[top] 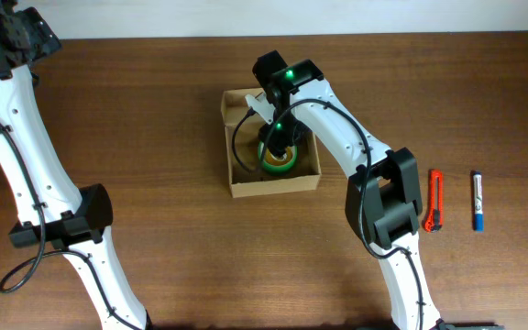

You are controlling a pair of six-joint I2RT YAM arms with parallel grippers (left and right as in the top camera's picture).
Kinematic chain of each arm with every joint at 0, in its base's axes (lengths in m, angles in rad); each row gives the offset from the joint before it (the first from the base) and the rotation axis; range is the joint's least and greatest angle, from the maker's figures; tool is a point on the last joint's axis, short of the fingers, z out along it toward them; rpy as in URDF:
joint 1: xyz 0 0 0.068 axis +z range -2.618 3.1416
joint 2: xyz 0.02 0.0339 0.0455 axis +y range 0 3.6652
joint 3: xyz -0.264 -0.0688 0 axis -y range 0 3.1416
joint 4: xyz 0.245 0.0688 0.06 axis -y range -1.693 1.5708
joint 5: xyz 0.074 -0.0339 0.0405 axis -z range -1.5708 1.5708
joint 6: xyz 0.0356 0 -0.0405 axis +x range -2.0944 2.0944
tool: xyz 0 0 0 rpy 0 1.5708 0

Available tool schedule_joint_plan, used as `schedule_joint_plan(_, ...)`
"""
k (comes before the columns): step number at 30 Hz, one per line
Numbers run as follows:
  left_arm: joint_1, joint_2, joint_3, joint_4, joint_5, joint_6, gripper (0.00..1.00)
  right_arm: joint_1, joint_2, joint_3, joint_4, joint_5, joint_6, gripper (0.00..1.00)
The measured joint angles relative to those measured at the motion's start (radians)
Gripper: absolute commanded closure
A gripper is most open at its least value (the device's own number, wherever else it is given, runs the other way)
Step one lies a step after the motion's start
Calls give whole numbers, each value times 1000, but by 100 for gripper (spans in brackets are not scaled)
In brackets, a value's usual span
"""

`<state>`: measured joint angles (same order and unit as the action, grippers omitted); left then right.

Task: Pack container
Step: 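Lower the yellow tape onto the green tape and release it, then move the right gripper to the blue-capped whiteboard marker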

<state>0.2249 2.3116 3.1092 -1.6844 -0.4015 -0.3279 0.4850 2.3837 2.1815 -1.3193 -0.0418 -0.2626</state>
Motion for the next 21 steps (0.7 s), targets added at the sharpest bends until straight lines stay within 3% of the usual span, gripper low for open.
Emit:
schedule_joint_plan(6, 0, 0, 0, 0, 0, 0, 0, -1, -13, 134, -109, 55, 26, 27)
schedule_joint_plan(12, 0, 0, 0, 0, 0, 0, 0, -53, -190, 169, -116, 108, 63, 22)
schedule_joint_plan(15, 0, 0, 0, 0, 0, 0, 0, -178, -335, 169, -116, 151, 91, 21)
schedule_joint_plan(21, 0, 0, 0, 0, 0, 0, 0, -584, -583, 61, -108, 173, 125, 17)
